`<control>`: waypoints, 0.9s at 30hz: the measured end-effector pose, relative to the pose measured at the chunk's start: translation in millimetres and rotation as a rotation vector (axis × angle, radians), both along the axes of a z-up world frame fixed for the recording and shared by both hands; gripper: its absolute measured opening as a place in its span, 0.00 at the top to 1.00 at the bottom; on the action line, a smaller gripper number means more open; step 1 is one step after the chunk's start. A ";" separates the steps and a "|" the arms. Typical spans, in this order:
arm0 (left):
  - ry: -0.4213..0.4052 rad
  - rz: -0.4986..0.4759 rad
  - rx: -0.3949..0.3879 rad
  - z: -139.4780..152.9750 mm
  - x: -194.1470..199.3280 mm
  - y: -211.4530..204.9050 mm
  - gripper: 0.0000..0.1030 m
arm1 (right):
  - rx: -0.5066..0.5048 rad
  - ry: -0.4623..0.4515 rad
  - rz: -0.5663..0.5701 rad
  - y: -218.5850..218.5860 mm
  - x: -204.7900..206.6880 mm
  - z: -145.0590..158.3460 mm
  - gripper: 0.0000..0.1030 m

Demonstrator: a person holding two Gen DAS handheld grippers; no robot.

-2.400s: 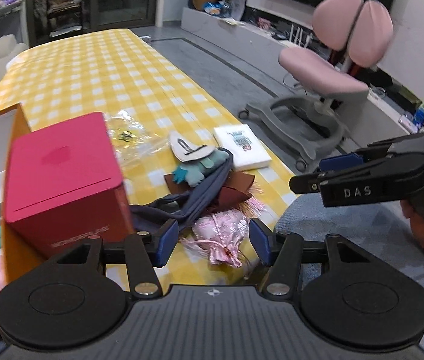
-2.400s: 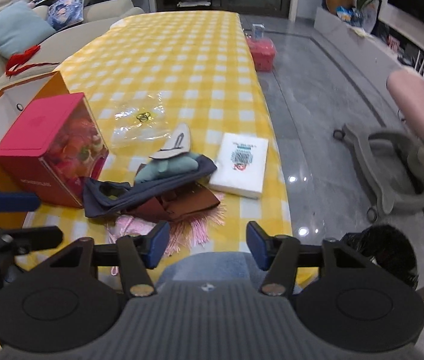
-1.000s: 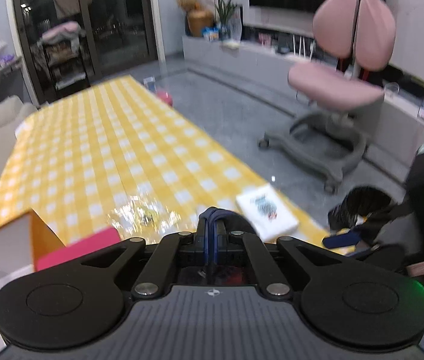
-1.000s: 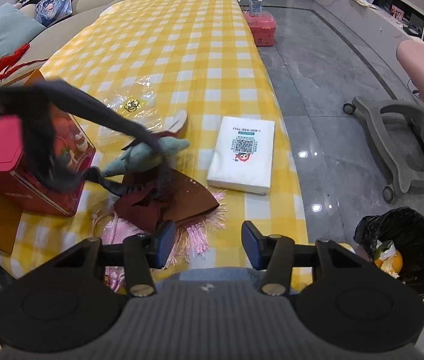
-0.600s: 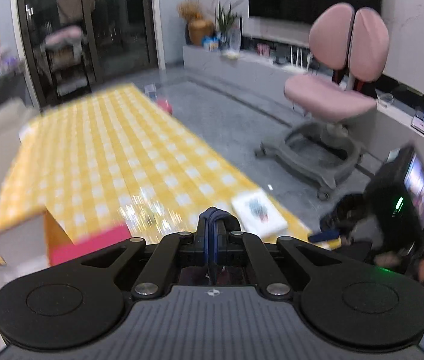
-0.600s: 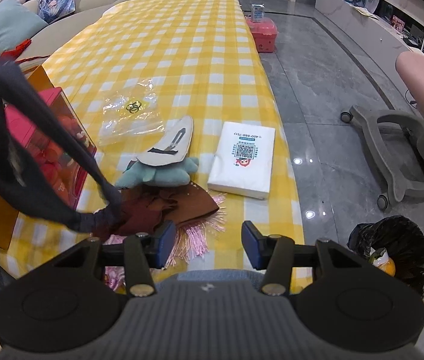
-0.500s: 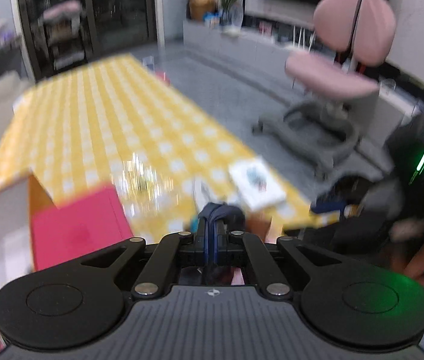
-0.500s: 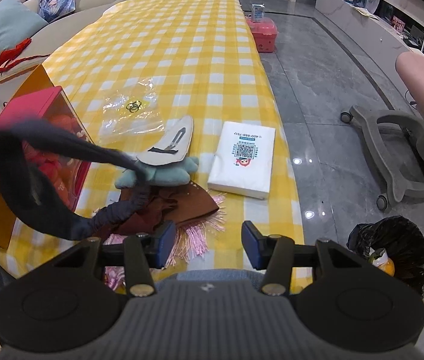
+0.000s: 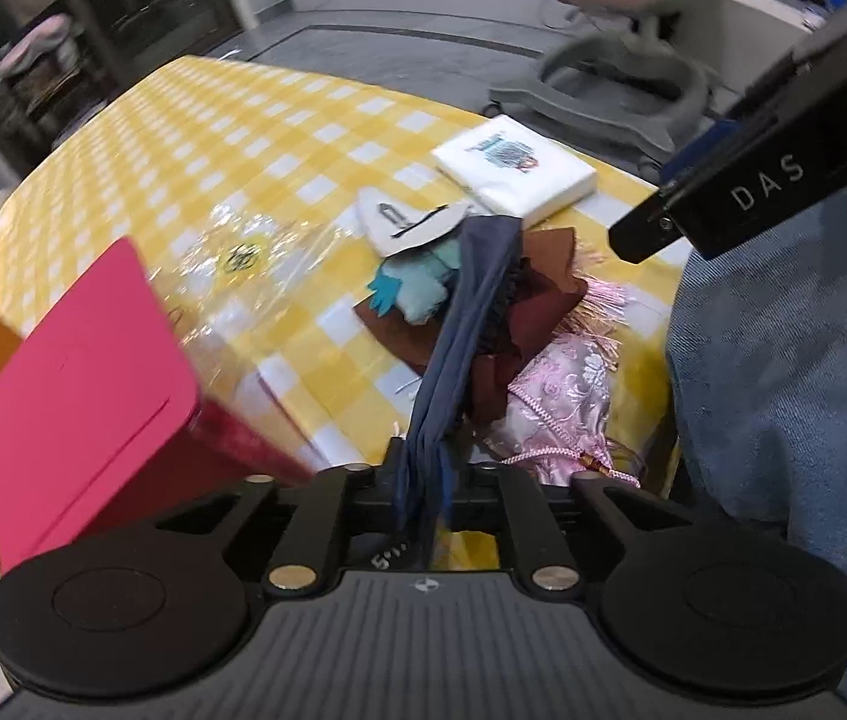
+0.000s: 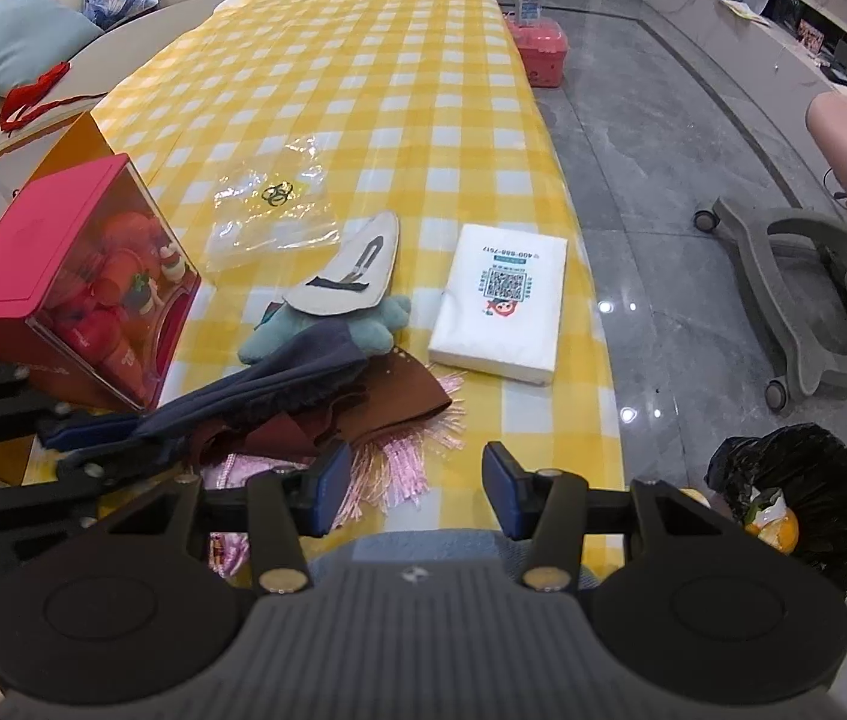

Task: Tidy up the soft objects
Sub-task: 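Hold the navy cloth up with the left tool while the right tool reaches the brown felt cloth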

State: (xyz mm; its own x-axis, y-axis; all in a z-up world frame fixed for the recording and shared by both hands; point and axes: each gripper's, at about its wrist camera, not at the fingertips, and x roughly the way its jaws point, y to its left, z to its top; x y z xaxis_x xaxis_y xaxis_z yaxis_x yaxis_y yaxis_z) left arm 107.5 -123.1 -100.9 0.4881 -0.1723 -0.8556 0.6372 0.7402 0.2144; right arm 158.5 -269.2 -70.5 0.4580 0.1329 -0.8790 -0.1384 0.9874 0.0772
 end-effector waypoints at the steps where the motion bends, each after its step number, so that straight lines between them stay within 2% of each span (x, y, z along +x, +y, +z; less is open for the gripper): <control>1: 0.002 -0.015 0.002 -0.7 2.1 -1.3 0.69 | 0.003 0.004 0.000 -0.1 0.5 -0.4 0.52; 2: 0.007 -0.025 0.005 -2.0 4.0 -2.9 0.66 | 0.005 0.007 0.001 -0.2 0.9 -1.0 0.52; 6: 0.038 -0.046 0.014 -10.3 14.7 -8.3 0.63 | 0.016 0.019 0.008 -0.1 2.6 -2.5 0.52; 12: 0.096 -0.039 0.012 -23.0 29.1 -11.7 0.64 | 0.048 0.048 0.063 4.4 8.1 -6.5 0.50; 13: 0.105 -0.028 0.014 -25.1 30.9 -11.9 0.65 | 0.045 0.054 0.075 6.3 9.2 -7.5 0.50; 16: 0.128 0.016 0.001 -27.6 34.9 -8.7 0.87 | 0.052 0.055 0.121 11.0 11.1 -8.1 0.50; 17: 0.124 0.036 -0.010 -25.5 35.4 -6.4 0.90 | 0.062 0.057 0.139 12.3 12.2 -8.3 0.50; 23: 0.057 0.165 -0.097 9.5 27.3 8.2 0.92 | 0.086 0.106 0.216 19.9 24.2 -14.9 0.49; 25: 0.039 0.194 -0.113 21.1 23.1 11.6 0.92 | 0.087 0.120 0.244 22.6 28.3 -17.6 0.45; 27: 0.027 0.218 -0.117 30.0 20.8 14.4 0.92 | 0.087 0.136 0.278 27.3 33.0 -21.0 0.36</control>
State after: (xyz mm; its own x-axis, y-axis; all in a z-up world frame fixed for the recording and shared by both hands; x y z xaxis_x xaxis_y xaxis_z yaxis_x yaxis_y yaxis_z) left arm 128.3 -108.7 -70.9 0.5020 -0.1643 -0.8491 0.4639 0.8798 0.1040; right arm 191.5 -241.8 -91.5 0.2730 0.3135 -0.9095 -0.3844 0.9022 0.1956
